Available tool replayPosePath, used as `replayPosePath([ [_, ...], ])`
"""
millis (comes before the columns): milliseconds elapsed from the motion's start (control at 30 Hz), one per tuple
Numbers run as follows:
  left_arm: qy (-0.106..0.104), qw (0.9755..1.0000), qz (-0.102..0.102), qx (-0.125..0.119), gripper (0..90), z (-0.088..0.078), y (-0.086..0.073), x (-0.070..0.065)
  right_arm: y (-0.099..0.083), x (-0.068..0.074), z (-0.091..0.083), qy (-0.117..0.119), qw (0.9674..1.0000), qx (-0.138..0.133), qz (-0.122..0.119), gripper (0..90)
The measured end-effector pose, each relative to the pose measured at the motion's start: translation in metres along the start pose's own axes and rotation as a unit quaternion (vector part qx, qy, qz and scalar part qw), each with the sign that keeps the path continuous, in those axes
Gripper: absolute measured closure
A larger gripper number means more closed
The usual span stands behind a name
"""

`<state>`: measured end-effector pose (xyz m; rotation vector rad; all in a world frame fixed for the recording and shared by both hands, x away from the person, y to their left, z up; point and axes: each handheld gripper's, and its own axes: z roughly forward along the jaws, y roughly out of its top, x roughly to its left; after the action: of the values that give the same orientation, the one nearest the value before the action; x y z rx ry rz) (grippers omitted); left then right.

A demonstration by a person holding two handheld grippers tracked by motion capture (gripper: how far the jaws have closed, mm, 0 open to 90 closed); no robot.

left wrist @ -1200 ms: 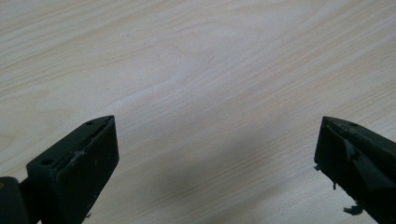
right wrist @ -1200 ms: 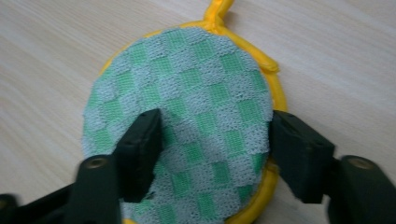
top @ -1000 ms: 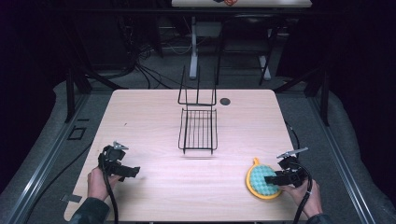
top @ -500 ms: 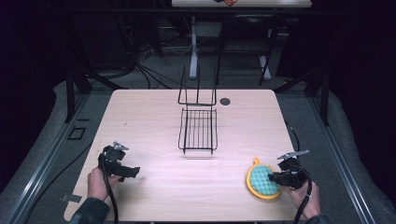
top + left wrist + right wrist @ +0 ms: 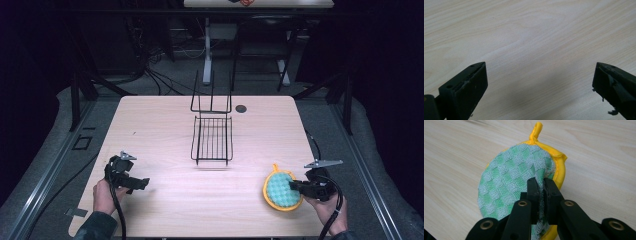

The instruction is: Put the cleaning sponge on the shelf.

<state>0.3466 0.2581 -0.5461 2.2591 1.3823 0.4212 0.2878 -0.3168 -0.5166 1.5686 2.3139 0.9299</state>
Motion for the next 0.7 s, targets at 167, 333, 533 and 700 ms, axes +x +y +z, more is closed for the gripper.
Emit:
replayPosePath([
  [167, 0.002, 1.0, 0.0, 0.0, 0.0, 0.0, 0.0, -0.001, 0.003, 0.003, -0.005, 0.002, 0.9999, -0.011, -0.006, 85.1],
  [333, 0.003, 1.0, 0.001, 0.002, 0.0, 0.0, 0.0, -0.001, 0.006, 0.005, -0.01, -0.001, 0.9998, -0.016, -0.012, 85.1],
  [533, 0.006, 1.0, 0.002, 0.001, 0.0, 0.0, 0.0, -0.003, 0.015, 0.009, -0.016, 0.005, 0.9993, -0.031, -0.018, 85.5],
  [700, 0.007, 1.0, 0.003, -0.001, 0.0, -0.002, -0.001, -0.003, 0.025, 0.016, -0.026, 0.004, 0.9981, -0.054, -0.029, 85.6],
])
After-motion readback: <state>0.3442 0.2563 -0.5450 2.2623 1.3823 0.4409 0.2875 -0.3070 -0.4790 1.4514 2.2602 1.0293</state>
